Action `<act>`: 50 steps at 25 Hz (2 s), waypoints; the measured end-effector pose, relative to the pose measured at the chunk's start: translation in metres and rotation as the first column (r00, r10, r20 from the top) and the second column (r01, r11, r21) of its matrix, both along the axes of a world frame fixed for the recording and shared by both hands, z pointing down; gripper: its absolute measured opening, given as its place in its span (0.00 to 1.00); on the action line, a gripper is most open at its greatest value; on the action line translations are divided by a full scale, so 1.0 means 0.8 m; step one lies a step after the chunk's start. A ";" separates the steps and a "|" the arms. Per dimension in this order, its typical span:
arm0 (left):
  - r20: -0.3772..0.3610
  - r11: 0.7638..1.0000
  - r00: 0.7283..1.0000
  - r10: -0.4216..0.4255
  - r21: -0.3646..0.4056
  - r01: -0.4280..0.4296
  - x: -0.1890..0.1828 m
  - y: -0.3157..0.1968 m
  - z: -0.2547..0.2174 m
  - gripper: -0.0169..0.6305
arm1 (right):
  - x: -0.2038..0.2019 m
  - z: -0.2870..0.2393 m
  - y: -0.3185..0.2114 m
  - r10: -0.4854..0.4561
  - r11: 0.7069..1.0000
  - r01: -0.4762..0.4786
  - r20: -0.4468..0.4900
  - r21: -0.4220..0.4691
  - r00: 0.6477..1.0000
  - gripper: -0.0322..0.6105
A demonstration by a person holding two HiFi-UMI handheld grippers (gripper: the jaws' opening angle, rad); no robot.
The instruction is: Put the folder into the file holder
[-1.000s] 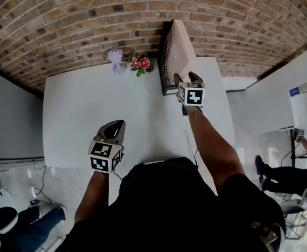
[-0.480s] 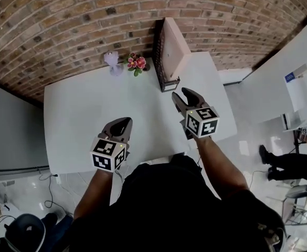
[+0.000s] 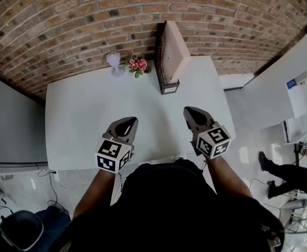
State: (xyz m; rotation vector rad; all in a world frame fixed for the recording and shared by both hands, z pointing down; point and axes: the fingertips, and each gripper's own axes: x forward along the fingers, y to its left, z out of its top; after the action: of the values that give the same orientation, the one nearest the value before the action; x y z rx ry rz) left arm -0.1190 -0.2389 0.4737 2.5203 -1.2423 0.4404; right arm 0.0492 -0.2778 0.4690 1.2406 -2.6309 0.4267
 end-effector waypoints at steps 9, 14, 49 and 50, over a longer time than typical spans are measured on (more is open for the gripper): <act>-0.015 0.997 0.997 -0.074 0.017 0.075 0.040 -0.003 -0.011 0.03 | 0.033 -0.009 0.006 -0.104 0.995 0.104 0.011 -0.008 0.995 0.05; -0.012 0.996 0.996 -0.092 0.006 0.092 0.062 -0.002 -0.009 0.03 | 0.040 -0.011 0.009 -0.149 0.989 0.150 0.010 -0.016 0.989 0.05; 0.019 0.997 0.997 -0.071 0.011 0.071 0.090 -0.003 -0.018 0.03 | 0.044 -0.007 0.011 -0.153 0.988 0.153 0.046 -0.003 0.987 0.05; 0.018 0.997 0.997 -0.071 0.012 0.071 0.090 -0.004 -0.019 0.03 | 0.043 -0.007 0.011 -0.153 0.988 0.153 0.046 -0.004 0.987 0.05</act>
State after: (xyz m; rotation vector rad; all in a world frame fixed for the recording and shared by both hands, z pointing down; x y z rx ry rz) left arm -0.0473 -0.2420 0.4584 2.4780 -1.3404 0.4423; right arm 0.0840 -0.2689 0.4635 1.0285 -2.7351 0.4431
